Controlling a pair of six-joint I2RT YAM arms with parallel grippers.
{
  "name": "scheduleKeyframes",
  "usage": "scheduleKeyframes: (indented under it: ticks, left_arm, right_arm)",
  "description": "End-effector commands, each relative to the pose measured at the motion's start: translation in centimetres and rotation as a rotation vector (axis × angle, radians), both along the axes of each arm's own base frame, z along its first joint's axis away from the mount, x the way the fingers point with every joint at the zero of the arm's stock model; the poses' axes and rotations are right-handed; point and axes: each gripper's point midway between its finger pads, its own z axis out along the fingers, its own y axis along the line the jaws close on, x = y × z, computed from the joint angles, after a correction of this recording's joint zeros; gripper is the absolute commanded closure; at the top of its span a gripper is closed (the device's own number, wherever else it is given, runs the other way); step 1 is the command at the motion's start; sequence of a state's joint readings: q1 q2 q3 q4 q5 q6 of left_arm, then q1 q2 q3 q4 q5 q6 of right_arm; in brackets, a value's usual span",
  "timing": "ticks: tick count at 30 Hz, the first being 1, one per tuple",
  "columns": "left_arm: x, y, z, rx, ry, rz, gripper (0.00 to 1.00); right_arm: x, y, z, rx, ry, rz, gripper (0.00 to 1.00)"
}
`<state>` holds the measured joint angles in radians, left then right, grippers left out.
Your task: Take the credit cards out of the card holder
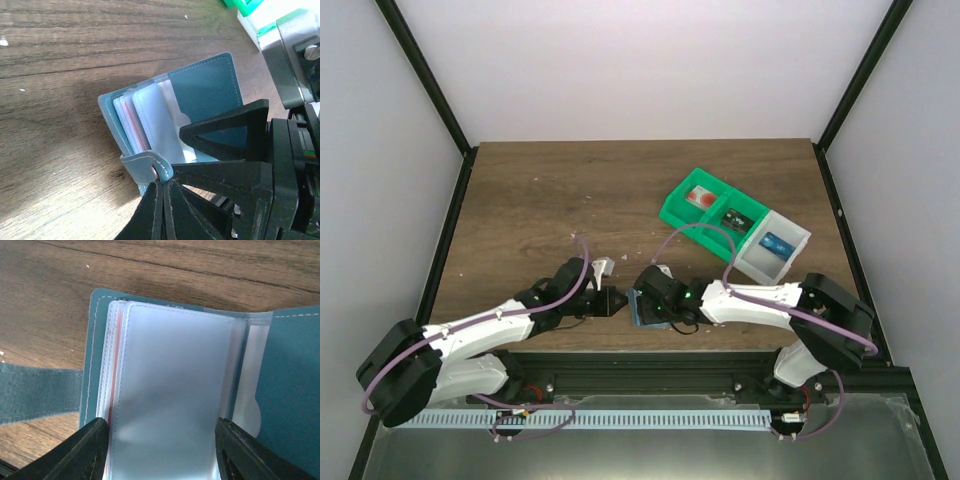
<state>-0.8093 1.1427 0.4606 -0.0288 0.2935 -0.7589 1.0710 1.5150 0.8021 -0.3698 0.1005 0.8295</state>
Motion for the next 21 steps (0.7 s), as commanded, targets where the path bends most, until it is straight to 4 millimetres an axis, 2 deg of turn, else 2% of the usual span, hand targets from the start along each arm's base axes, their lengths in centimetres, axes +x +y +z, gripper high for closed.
scheduleKeyframes:
  ticks: [1, 5, 14, 21]
  left_arm:
    - [0.1, -0.1, 0.3, -0.022, -0.012, -0.001, 1.0]
    - [0.0, 0.1, 0.1, -0.017, -0.009, 0.003, 1.0]
    - [-0.1, 0.2, -0.7, 0.0, -0.002, 0.001, 1.0]
    - [-0.2, 0.3, -0.8, -0.001, 0.001, 0.001, 1.0]
  right_arm:
    - [0.4, -0.1, -0.4, -0.023, -0.025, -0.012, 0.41]
    - [0.5, -0.9, -0.4, -0.047, -0.033, -0.031, 0.45]
    - [0.5, -1.3, 1.3, -0.018, -0.062, -0.035, 0.51]
    - [0.4, -1.3, 0.9, -0.026, -0.056, -0.019, 0.52]
